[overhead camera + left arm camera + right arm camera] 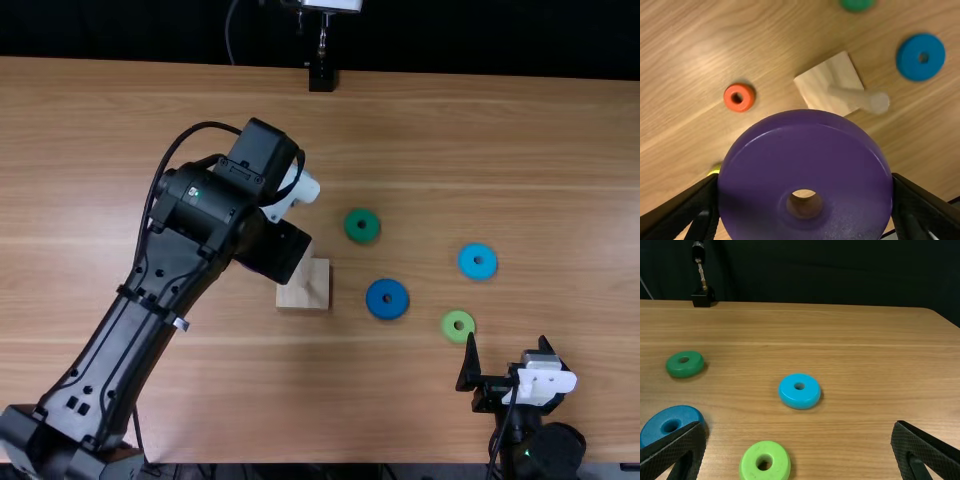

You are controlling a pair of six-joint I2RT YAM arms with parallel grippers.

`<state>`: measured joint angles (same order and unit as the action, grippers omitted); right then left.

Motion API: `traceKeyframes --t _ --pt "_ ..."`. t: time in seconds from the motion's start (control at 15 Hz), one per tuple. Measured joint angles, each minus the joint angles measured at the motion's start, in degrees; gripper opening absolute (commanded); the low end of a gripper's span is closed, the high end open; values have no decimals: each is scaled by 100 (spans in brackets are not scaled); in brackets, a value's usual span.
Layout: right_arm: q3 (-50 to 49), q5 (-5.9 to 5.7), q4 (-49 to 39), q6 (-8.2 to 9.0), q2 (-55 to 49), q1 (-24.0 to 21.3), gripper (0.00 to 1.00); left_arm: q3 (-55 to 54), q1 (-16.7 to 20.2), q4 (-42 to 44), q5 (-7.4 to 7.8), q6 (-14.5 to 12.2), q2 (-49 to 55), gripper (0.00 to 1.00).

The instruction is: Build the Hanoi tower: stack the rings onto the peg from bottom to top in this color order: purple, dark blue, light blue, dark green, light green, yellow, orange.

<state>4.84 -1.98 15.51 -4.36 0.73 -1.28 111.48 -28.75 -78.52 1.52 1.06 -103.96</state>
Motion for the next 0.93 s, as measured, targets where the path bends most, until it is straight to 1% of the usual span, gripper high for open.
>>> traceKeyframes --t 0.2,0.53,0.73,0.93 --pt "2 -2 -2 -4 0 0 100 181 -208 9 87 219 -214 0" --pt "0 -2 -4 -2 0 0 100 367 -315 52 151 275 -365 0" --pt "2 0 2 -4 0 0 100 483 -389 72 162 289 -442 0" --pt "0 -2 0 -2 0 0 100 627 -428 87 170 374 -614 0"
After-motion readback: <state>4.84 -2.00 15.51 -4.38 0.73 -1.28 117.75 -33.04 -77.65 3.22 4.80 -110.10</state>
